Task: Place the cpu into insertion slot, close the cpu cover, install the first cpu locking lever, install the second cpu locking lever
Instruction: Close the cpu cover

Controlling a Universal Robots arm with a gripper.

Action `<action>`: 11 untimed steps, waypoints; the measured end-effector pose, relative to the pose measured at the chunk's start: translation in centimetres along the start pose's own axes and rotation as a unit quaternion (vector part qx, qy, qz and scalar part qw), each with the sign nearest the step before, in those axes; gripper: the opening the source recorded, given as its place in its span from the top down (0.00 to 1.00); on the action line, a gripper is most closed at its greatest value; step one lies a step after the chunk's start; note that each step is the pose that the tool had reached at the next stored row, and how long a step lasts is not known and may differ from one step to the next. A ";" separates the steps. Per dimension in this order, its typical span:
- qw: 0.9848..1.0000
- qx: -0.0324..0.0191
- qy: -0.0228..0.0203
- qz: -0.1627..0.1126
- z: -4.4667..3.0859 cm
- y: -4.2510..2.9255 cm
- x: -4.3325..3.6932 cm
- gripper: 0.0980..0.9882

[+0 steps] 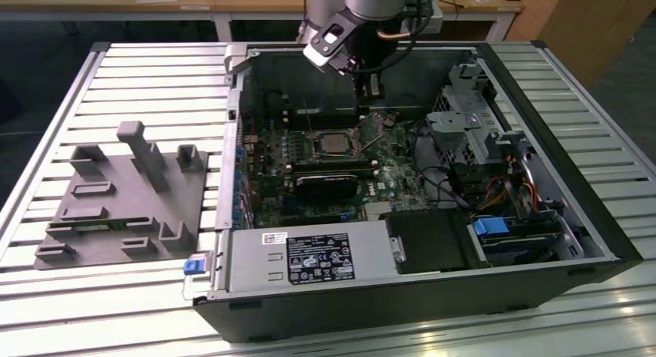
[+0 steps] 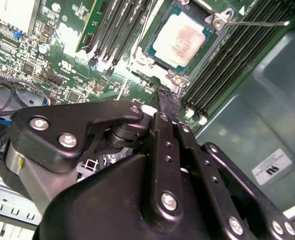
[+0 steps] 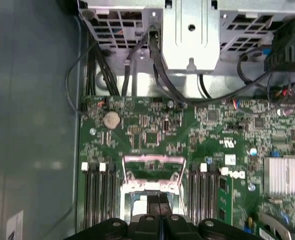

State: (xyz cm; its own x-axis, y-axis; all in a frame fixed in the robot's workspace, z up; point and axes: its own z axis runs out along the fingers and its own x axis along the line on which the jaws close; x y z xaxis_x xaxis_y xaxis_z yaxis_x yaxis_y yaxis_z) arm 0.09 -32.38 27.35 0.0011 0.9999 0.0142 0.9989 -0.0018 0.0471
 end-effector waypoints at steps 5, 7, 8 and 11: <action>1.000 0.000 0.000 0.000 0.43 0.86 -0.01 0.99; 1.000 0.000 0.000 0.000 0.57 0.95 -0.01 0.99; 1.000 0.000 0.000 0.000 0.63 1.05 -0.01 0.99; 1.000 0.000 0.000 0.000 0.79 1.41 -0.01 0.99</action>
State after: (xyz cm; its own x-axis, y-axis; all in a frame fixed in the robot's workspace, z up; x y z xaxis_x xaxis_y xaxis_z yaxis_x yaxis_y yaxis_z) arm 1.53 -32.37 26.62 0.0010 0.9999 0.0142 0.9989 -0.0017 0.0466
